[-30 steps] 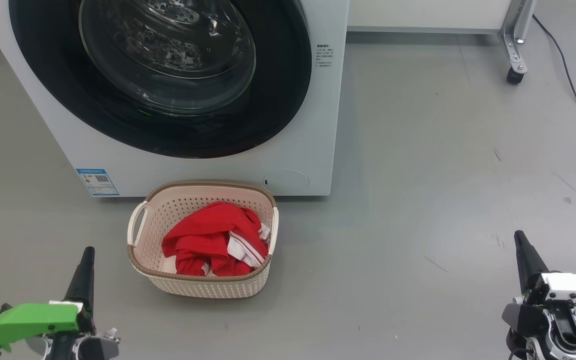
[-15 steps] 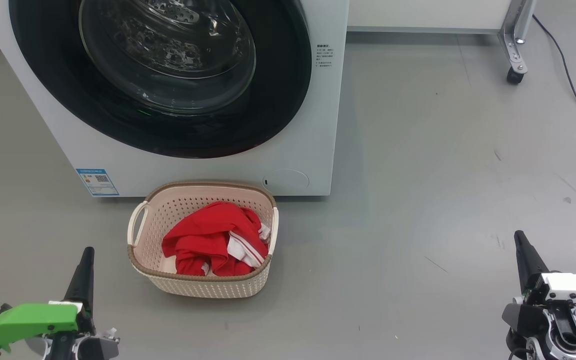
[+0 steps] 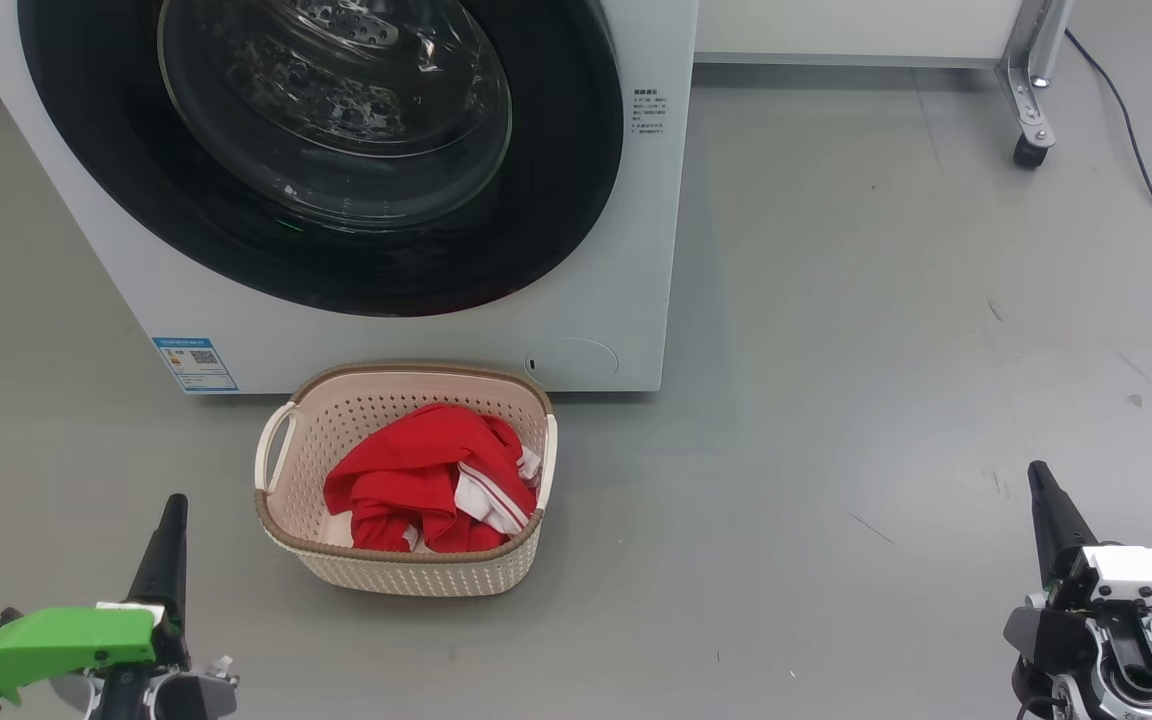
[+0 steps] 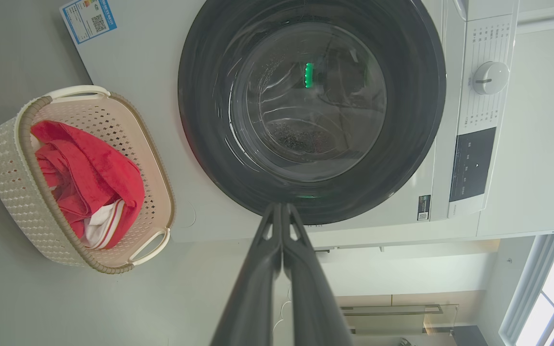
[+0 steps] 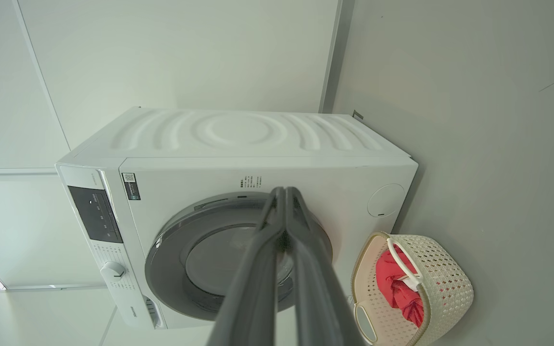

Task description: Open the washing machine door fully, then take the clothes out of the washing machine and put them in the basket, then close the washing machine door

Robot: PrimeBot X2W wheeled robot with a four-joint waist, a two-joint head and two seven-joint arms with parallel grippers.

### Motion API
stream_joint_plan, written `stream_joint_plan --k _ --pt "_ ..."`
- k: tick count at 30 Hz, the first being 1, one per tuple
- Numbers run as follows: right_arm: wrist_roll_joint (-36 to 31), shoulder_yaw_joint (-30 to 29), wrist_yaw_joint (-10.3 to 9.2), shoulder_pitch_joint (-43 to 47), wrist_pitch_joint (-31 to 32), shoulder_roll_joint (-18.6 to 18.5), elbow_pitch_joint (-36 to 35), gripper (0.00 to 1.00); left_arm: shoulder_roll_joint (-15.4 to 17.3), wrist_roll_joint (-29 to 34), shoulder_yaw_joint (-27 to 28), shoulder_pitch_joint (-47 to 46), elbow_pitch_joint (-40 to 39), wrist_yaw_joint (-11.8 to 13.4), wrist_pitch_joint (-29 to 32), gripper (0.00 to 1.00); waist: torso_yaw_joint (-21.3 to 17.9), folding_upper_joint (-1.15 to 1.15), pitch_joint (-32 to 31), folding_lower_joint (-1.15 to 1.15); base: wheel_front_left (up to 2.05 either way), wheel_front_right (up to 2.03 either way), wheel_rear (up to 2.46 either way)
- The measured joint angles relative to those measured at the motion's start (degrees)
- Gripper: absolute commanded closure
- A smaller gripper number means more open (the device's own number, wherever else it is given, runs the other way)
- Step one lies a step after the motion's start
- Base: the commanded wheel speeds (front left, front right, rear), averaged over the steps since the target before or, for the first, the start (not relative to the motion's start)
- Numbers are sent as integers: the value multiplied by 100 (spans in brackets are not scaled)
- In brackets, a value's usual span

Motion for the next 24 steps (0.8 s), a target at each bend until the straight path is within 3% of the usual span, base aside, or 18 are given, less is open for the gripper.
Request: stream_joint_plan --k 24 --pt "0 -7 0 -1 30 5 0 100 -1 0 21 0 1 0 42 100 0 0 0 0 0 0 0"
